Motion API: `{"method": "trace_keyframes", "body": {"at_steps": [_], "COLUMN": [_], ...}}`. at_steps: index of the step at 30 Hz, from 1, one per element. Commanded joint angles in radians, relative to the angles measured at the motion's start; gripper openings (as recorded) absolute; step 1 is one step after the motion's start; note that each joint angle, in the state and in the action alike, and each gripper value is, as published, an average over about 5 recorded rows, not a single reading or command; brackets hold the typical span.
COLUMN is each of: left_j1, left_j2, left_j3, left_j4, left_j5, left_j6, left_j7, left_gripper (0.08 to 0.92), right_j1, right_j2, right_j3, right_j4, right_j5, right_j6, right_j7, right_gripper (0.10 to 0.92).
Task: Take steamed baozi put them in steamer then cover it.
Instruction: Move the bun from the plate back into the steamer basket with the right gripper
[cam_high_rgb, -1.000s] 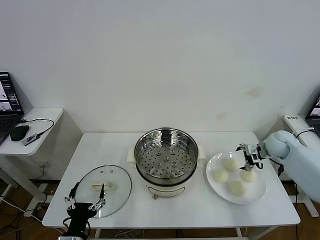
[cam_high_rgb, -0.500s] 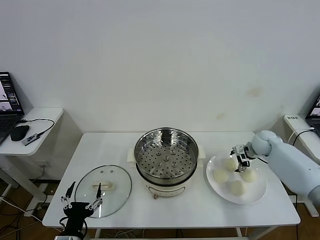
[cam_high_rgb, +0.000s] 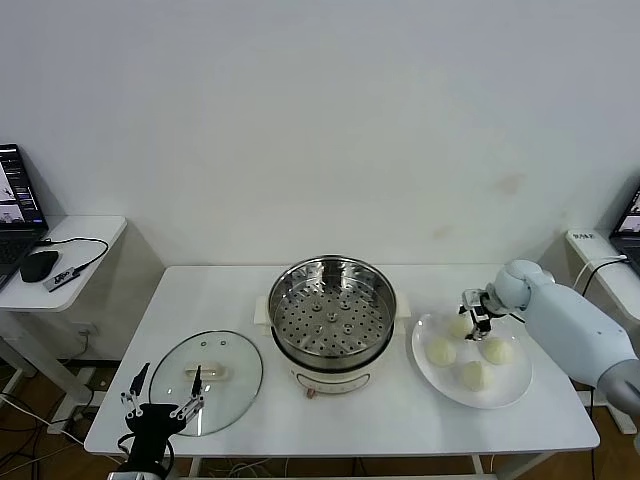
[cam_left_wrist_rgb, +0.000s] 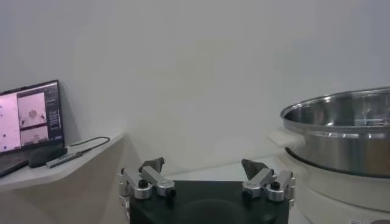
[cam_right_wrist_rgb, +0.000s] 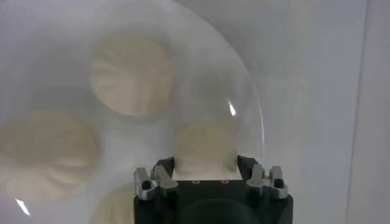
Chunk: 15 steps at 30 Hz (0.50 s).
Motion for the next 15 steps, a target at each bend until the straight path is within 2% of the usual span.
{"method": "trace_keyframes", "body": {"at_steps": [1,15], "left_j1": [0.000,-0.013], "left_j2": [0.000,0.018], "left_j3": [0.001,0.015], "left_j4": [-0.001,-0.001], "left_j5": [0.001,-0.001], "left_j6": [0.000,0.002], "left_j7": [-0.001,0.001], "left_gripper": [0.823,0.823], "right_j1": [0.022,0.310], "right_j2": [0.000,-0.204], "right_j3": [-0.018,-0.235], "right_j4": [0.003,0.282], "right_j5": [0.001,0.274], "right_j6": [0.000,-0.052], "right_j7": [-0.007,-0.081], "right_gripper": [0.616,0.611]}}
